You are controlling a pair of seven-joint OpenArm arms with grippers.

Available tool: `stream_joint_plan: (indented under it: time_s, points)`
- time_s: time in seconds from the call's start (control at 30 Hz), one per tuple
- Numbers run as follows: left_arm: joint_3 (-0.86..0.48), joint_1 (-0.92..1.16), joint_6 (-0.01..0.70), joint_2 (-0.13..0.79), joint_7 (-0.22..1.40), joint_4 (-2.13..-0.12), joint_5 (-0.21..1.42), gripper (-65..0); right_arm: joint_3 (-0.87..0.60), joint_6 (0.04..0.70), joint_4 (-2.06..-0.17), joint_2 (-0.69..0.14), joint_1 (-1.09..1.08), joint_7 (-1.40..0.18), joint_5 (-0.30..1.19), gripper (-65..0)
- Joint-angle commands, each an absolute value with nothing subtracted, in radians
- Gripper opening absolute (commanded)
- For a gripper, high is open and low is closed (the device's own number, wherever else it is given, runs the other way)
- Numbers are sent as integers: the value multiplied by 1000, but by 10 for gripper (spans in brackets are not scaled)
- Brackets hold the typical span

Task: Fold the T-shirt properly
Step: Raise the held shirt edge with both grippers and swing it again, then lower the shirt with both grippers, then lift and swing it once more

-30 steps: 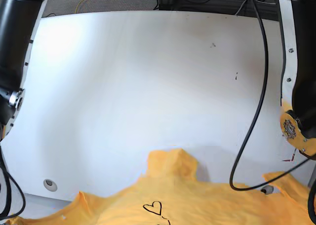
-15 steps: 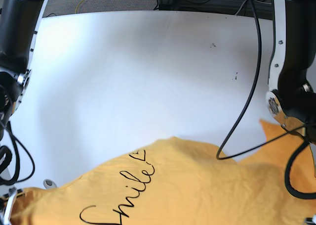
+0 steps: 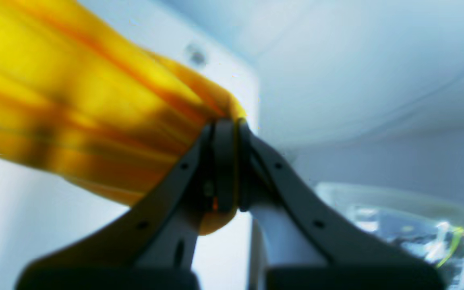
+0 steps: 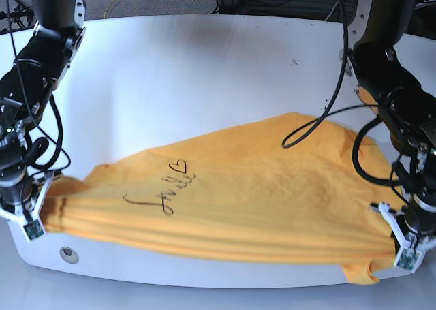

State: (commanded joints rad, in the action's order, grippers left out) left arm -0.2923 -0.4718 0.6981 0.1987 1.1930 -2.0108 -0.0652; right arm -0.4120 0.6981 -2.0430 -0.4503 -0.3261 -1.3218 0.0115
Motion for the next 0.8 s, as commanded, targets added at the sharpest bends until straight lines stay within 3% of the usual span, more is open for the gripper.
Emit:
stream_joint_plan:
  time_s: [0.57,0.8]
  points:
    - [-297,97,698,136,1193,-2011,-67,-650,-437,698,-2043,-249,99,-1320,4,-650]
    - [-337,285,698,142,1193,-2011,-68,-650,-437,698,-2041,-222,217,-1320,4,-650]
